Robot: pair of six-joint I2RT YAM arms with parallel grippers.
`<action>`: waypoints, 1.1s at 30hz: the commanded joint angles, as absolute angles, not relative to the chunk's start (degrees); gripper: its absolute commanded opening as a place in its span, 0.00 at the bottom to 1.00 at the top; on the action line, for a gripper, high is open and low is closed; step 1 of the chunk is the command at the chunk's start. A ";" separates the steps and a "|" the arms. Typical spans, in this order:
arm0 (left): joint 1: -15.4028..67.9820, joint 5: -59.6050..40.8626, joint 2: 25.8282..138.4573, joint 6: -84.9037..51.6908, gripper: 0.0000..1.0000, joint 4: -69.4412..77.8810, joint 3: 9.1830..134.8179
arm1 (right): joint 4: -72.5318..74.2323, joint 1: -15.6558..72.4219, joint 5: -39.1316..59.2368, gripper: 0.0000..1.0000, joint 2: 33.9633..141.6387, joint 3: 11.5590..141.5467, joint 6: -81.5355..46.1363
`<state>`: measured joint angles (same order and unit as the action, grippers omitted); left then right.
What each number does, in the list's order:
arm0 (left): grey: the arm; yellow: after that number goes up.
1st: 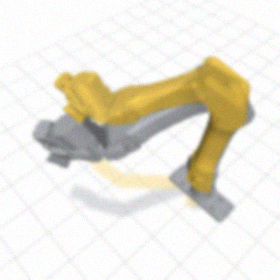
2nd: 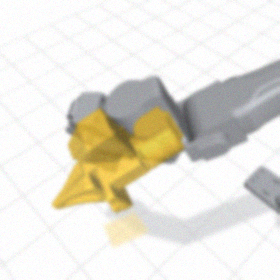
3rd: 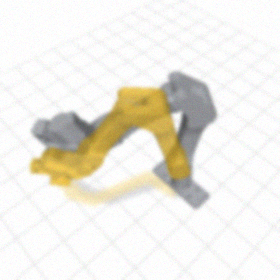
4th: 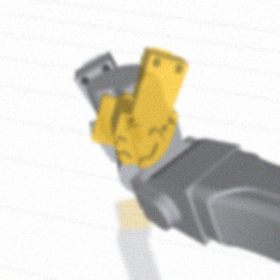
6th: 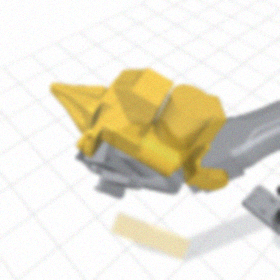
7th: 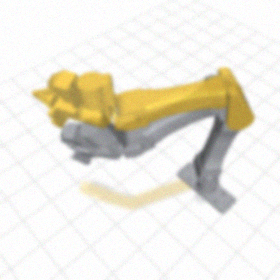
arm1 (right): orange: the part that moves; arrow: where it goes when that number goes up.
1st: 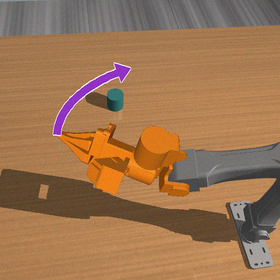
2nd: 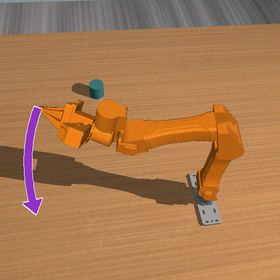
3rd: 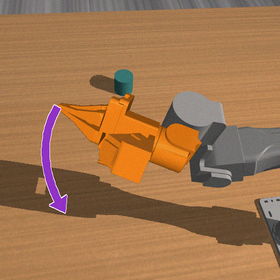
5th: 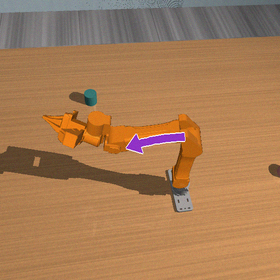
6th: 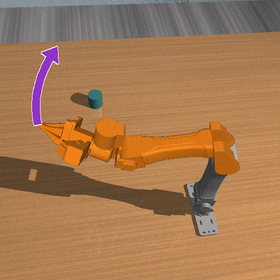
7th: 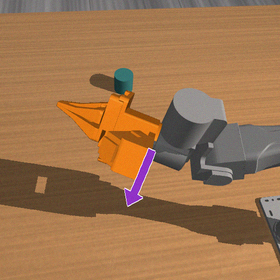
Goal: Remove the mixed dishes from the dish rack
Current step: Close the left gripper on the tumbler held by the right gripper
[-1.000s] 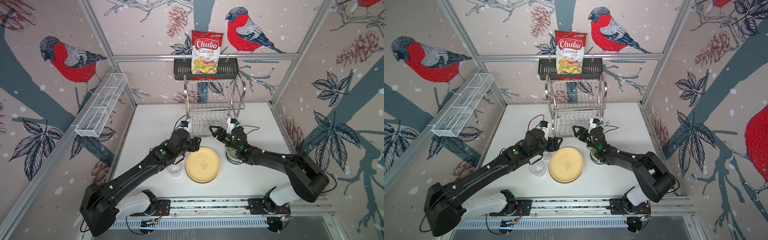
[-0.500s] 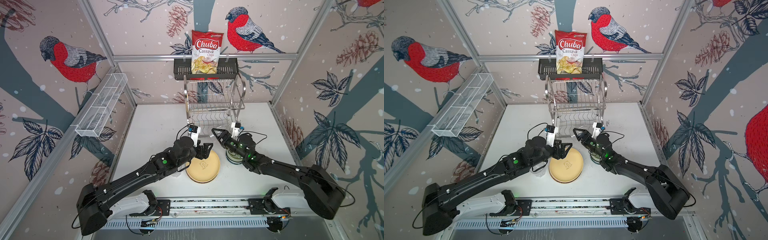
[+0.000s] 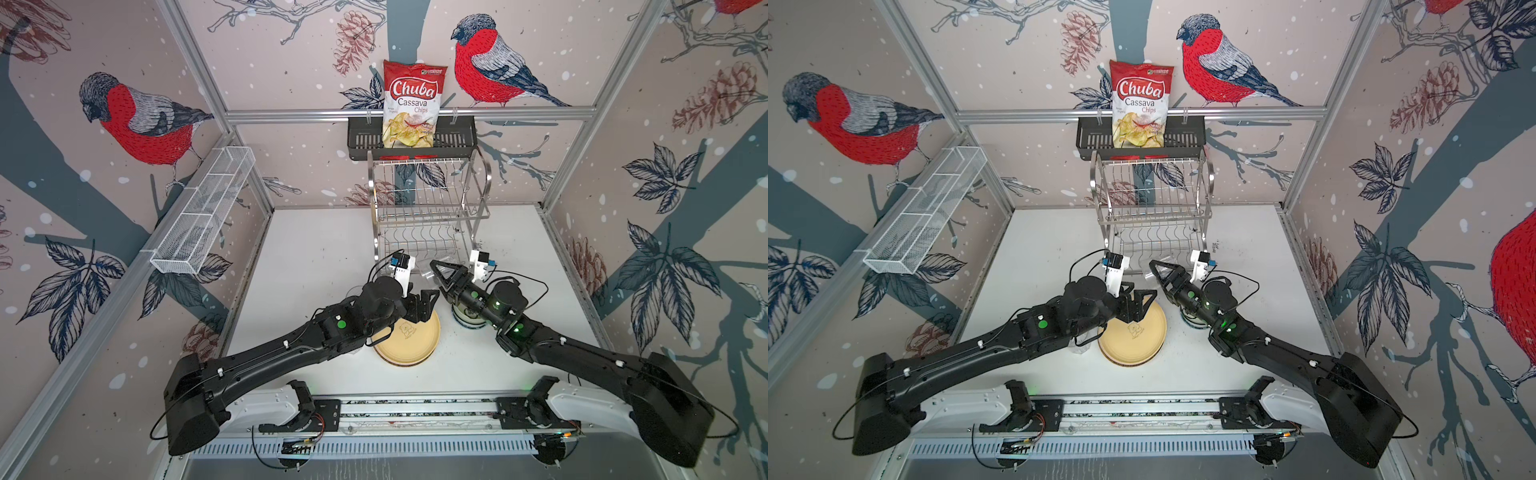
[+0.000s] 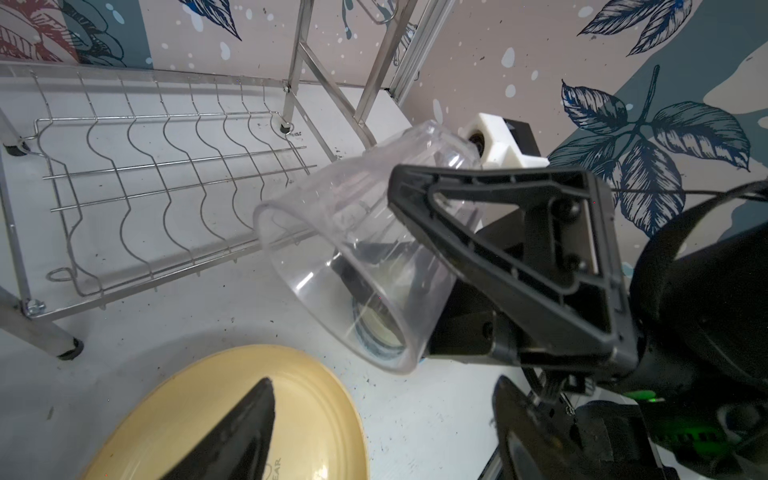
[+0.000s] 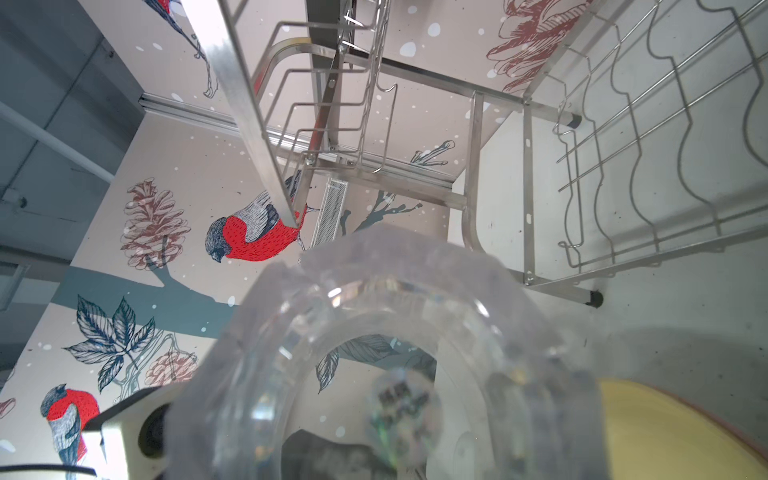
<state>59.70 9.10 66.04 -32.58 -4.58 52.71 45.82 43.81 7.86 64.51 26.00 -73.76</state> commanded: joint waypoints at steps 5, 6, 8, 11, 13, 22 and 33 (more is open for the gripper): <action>61.29 8.79 68.51 -31.17 0.76 0.21 56.19 | 48.93 45.66 6.93 0.20 60.59 24.62 -76.02; 61.58 8.97 68.79 -31.11 0.75 0.70 56.45 | 48.77 45.93 6.62 0.21 60.07 24.52 -76.11; 62.02 9.05 69.54 -30.93 0.72 1.10 56.86 | 48.43 46.36 6.09 0.21 59.19 24.52 -76.27; 62.65 9.50 70.43 -30.51 0.63 1.33 56.87 | 48.22 46.97 5.47 0.21 57.98 24.52 -76.53; 62.97 9.96 70.65 -30.41 0.57 1.57 58.69 | 48.16 47.24 5.27 0.21 57.56 24.60 -76.55; 63.19 11.59 69.97 -29.76 0.28 2.20 58.89 | 48.67 49.28 4.68 0.22 57.58 24.96 -76.73; 63.25 12.74 68.87 -29.19 0.00 1.12 59.30 | 47.43 49.55 3.60 0.28 56.19 24.61 -76.73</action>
